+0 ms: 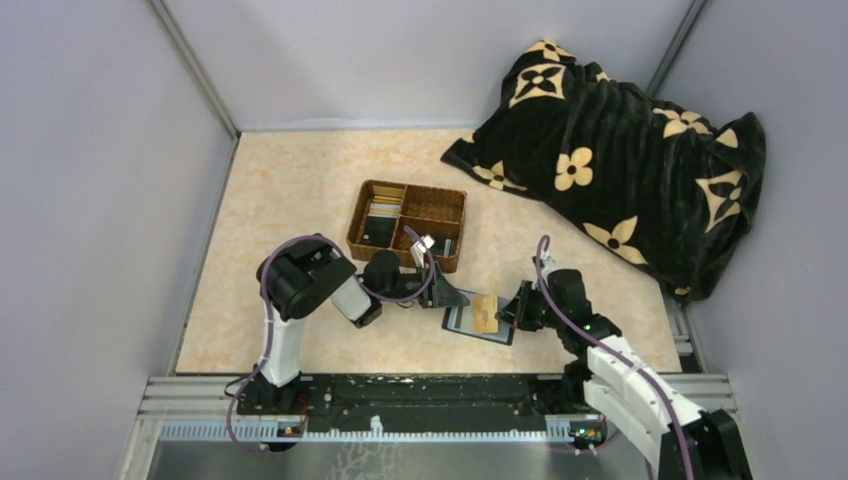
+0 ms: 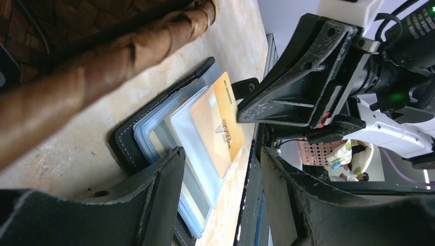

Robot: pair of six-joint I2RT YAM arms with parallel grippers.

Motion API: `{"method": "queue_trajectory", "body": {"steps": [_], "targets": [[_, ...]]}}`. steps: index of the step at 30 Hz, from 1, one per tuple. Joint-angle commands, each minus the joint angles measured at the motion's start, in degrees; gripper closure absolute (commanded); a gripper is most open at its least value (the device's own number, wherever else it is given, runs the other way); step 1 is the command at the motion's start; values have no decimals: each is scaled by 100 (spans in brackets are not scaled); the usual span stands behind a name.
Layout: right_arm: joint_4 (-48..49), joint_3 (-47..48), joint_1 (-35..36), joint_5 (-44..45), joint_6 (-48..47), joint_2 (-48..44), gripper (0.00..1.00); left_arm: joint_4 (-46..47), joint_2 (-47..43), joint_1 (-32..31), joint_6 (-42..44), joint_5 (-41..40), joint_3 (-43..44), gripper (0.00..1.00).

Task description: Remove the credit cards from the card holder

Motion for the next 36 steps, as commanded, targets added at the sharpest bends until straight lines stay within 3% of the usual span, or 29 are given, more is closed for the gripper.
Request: {"method": "queue_trajectory", "body": {"steps": [1,14,25,36], "targets": [[-455,226,-53,465,208,-684,100,-251,187,45,80,80,76,37],[-998,428,-54,517,532,-1468,100,-305,33,63,100,178,207,37],[-1427,966,-52,876,344,-1535,100,50,-120,85,57,182,51,35],[-1247,1126,-52,780,300,-1374,100,807,-179,157,-281,279,-169,30]]}}
